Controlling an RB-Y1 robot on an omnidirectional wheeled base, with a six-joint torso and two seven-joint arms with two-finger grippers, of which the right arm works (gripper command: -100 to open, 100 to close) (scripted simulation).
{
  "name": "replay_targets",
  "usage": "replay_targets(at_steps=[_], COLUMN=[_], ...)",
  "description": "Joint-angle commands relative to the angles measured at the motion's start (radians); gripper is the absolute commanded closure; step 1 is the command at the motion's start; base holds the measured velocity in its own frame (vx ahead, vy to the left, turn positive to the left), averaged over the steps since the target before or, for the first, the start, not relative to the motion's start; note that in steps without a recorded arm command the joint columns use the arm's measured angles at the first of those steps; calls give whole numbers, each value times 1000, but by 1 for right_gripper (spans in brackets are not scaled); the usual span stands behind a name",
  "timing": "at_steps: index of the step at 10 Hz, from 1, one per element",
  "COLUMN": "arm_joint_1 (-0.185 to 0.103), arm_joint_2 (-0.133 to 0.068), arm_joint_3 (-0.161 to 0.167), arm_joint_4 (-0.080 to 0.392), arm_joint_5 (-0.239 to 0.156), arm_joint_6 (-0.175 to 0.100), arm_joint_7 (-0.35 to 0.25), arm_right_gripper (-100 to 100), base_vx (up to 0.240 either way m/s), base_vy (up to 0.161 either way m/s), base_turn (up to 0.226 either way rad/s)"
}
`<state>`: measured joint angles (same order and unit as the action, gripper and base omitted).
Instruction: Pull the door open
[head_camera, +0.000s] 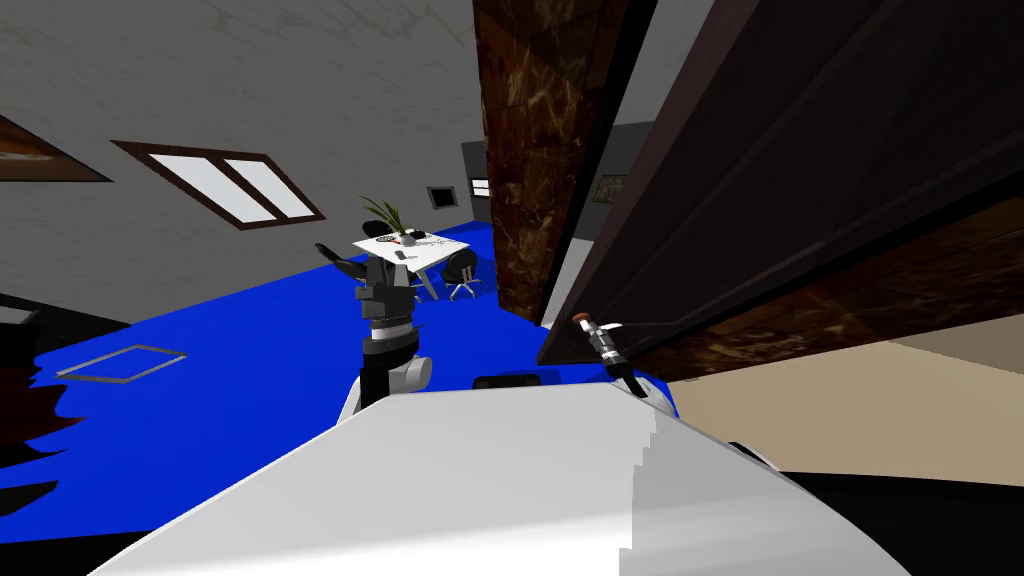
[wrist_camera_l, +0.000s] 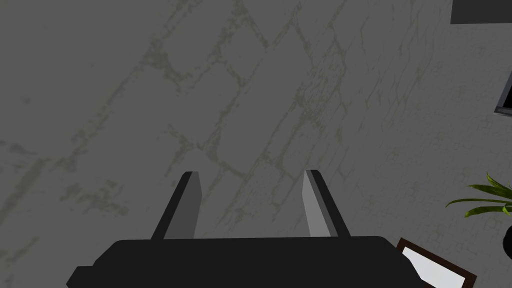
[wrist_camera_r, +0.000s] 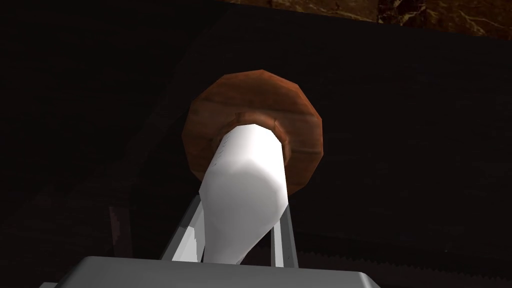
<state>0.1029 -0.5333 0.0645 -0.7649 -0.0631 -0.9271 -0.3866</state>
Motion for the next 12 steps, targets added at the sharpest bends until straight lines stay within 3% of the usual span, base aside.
replay_targets(at_steps=[1,3,4,5,12], arm_joint_1=[13,26,23,37,88], arm_joint_2=[-17,-29,-18,-28,-71], arm_joint_3=[6,12,16,22,33], arm_joint_4=[10,12,11,22,52], arm_joint_5=[1,3,5,6,7], arm_joint_6=[-30,-52,-40,-73,-178], arm_joint_7=[-15,-26,-22,-33,-63], arm_right_gripper=[100,100,100,100,100], base_vx=[-187,-143,-68,-131,-206], base_vy=[-51,-74,-25,-42,-86], base_turn=[107,86,28,197,166])
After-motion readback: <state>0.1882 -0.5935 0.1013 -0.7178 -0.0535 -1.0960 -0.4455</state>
